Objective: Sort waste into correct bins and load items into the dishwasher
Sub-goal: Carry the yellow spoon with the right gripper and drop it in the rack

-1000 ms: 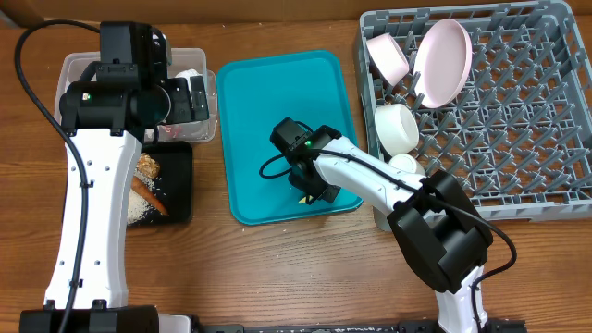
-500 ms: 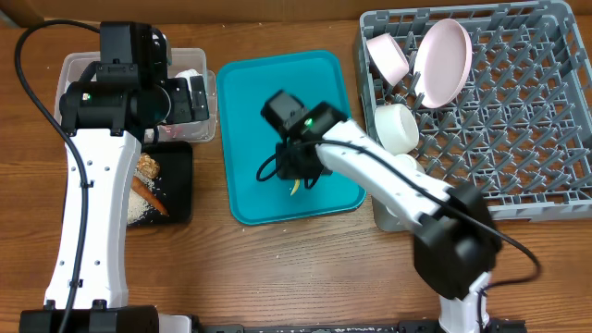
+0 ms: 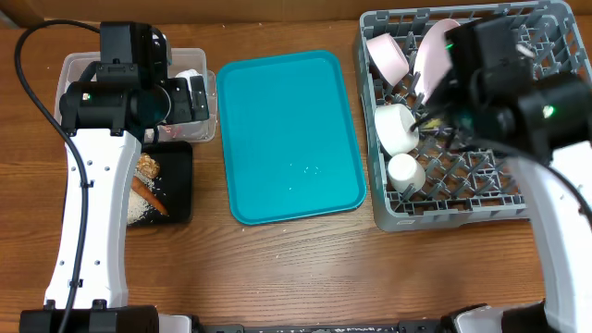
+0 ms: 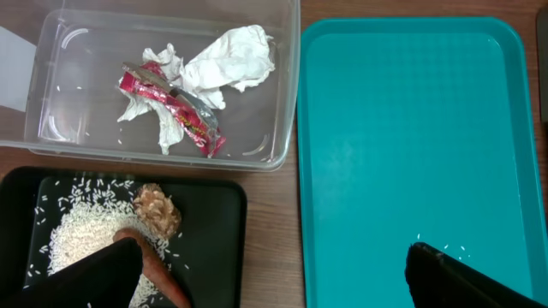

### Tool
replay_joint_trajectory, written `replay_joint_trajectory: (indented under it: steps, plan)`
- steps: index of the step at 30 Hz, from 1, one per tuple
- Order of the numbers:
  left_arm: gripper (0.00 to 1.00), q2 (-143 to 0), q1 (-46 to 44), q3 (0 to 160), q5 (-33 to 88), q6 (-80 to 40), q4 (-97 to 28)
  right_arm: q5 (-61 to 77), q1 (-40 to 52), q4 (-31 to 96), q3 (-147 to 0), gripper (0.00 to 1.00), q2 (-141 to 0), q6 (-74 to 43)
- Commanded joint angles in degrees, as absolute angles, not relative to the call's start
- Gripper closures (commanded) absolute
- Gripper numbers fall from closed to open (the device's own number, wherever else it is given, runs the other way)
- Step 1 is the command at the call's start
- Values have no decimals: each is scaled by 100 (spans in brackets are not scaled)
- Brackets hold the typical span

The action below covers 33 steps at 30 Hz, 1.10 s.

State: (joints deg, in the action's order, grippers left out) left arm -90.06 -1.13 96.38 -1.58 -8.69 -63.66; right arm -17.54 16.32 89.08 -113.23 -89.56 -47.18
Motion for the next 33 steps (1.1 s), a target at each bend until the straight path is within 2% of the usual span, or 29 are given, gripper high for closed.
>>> replay_joint_trajectory:
  steps: [1, 7, 14, 15, 17, 18, 22, 23, 28, 29, 32, 33]
  plan:
    - [0, -9032, -119, 9760, -191, -923, -6366, -2117, 1031, 8659, -10637, 96, -9153, -5979]
    - [0, -9032, -119, 9760, -191, -923, -6366, -1981, 499, 7771, -9061, 96, -9153, -6392]
    - [0, -9032, -119, 9760, -191, -923, -6366, -1144, 355, 6477, -7710, 96, -9153, -6388]
    - [0, -9032, -119, 9760, -191, -923, -6366, -1142, 355, 6407, -7625, 88, -9153, -6390]
    - [0, -9032, -119, 9760, -191, -923, -6366, -1149, 355, 6333, -7548, 61, -9153, -6344]
    - [0, -9032, -119, 9760, -191, -923, -6366, -1146, 355, 6305, -7537, 54, -9153, -6287]
    - [0, -9032, -119, 9760, -191, -923, -6366, -1127, 355, 6160, -7540, 52, -9150, -6045]
    - [0, -9032, -119, 9760, -191, -923, -6366, -1055, 353, 6108, -7572, 55, -9150, -5813]
    - [0, -9032, -119, 9760, -191, -923, -6366, -423, 351, 6202, -8020, 55, -8930, -4687]
    - [0, -9032, -119, 9760, -191, -923, -6366, 3, 351, 6311, -8313, 53, -8659, -4069]
    - [0, -9032, -119, 9760, -191, -923, -6366, 692, 351, 6622, -8825, 46, -8169, -3155]
    - [0, -9032, -119, 9760, -191, -923, -6366, 915, 351, 6906, -9129, 36, -7891, -2856]
